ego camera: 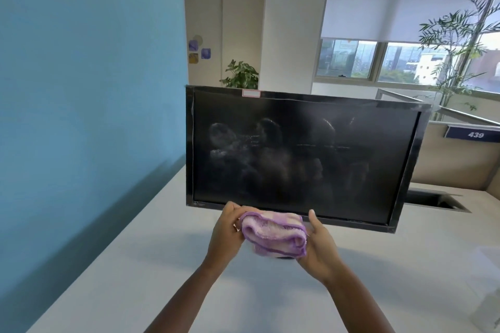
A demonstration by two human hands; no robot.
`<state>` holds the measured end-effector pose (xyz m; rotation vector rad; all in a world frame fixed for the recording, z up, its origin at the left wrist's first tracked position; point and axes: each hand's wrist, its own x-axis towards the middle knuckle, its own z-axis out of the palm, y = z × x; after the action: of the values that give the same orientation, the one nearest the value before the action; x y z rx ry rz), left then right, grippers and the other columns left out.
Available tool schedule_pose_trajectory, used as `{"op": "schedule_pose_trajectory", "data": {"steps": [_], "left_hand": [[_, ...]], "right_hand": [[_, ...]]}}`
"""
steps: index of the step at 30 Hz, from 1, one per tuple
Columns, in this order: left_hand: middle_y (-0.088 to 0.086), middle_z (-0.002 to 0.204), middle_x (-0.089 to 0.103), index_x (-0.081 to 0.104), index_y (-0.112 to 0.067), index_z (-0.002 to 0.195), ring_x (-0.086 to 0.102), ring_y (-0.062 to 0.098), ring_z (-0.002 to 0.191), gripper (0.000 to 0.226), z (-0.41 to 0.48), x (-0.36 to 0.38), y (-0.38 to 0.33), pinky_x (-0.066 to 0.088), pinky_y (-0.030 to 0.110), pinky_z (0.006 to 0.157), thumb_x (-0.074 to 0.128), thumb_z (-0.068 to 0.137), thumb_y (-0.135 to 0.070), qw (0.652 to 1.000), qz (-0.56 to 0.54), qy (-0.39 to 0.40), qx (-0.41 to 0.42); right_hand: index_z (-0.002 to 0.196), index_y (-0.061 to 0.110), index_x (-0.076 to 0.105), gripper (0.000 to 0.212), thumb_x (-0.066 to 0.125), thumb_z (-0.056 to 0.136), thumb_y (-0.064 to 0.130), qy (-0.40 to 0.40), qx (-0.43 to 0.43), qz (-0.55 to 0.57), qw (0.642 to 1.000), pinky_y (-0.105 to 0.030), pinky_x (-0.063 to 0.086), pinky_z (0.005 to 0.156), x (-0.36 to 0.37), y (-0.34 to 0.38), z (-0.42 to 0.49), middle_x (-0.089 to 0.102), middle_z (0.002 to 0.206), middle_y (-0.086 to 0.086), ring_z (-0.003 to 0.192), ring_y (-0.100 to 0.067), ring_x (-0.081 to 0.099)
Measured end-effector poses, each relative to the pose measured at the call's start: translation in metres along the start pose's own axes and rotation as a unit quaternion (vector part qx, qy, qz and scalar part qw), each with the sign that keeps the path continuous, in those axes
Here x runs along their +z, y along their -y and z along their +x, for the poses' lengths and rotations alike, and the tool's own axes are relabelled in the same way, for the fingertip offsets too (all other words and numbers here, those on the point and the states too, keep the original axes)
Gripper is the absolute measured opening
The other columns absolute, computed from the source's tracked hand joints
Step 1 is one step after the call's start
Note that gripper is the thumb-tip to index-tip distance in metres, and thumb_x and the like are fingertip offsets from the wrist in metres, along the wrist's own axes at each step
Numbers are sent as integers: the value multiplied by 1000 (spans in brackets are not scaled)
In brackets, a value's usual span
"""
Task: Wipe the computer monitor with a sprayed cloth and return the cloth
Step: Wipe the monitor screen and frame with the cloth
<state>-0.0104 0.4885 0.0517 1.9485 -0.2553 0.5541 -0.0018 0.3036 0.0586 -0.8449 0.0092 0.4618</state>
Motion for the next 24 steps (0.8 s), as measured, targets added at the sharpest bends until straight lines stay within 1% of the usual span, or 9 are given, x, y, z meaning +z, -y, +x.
{"op": "schedule_pose_trajectory", "data": {"steps": [4,7,9,11,14,16,18,22,24], "left_hand": [[2,91,53,64,-1,92,58,16,81,19,35,-2,-8,48,12,68,68,79,-15,995,45,-78,50],[-4,91,49,62,-3,94,56,12,77,25,59,4,-19,47,8,66,69,79,-22,993,32,-89,67],[-6,94,49,62,-5,99,56,8,78,26,72,9,-26,47,5,66,66,81,-24,994,22,-74,82],[-9,95,49,62,-7,104,57,4,81,28,84,14,-33,49,8,69,63,83,-25,994,2,-59,93],[-12,98,51,61,-15,106,56,0,91,27,99,16,-43,52,12,74,59,85,-32,992,-39,-24,120],[-14,101,54,57,-31,102,58,2,96,22,106,13,-49,54,16,78,55,82,-39,990,-65,3,129],[-12,102,56,53,-39,101,60,5,98,21,113,9,-53,54,19,81,51,81,-46,987,-85,45,130],[-9,110,57,54,-41,106,57,6,103,40,127,-7,-53,53,24,87,38,80,-67,983,-26,87,156],[-5,111,57,58,-27,112,54,7,102,62,137,-24,-52,48,24,88,23,83,-69,973,97,49,203]], "right_hand": [[98,4,64,48,27,101,35,-36,-79,50,995,-27,60,56,11,11,14,75,82,-12,70,-22,73],[96,8,62,27,37,99,17,-94,-204,-17,974,-29,61,69,20,14,29,74,81,-8,76,-22,73],[95,20,59,18,43,97,14,-137,-310,-173,925,-33,57,82,27,11,40,70,93,-2,90,-21,69],[98,32,52,19,53,93,14,-170,-423,-360,814,-34,51,89,31,7,53,59,108,3,103,-19,59],[120,31,39,44,58,83,46,-184,-516,-481,685,-30,39,97,39,9,67,32,136,-7,123,-6,37],[132,35,22,73,48,75,71,-178,-536,-475,675,-30,32,103,48,15,77,14,146,-13,132,0,23],[136,32,15,81,47,74,73,-171,-573,-467,651,-30,31,104,58,25,85,10,147,-20,136,3,16],[138,20,24,75,61,76,41,-159,-613,-478,609,2,36,82,71,45,101,28,137,-21,124,22,23],[138,20,30,69,64,78,22,-152,-614,-504,588,2,41,70,76,52,106,32,134,-19,116,25,30]]}}
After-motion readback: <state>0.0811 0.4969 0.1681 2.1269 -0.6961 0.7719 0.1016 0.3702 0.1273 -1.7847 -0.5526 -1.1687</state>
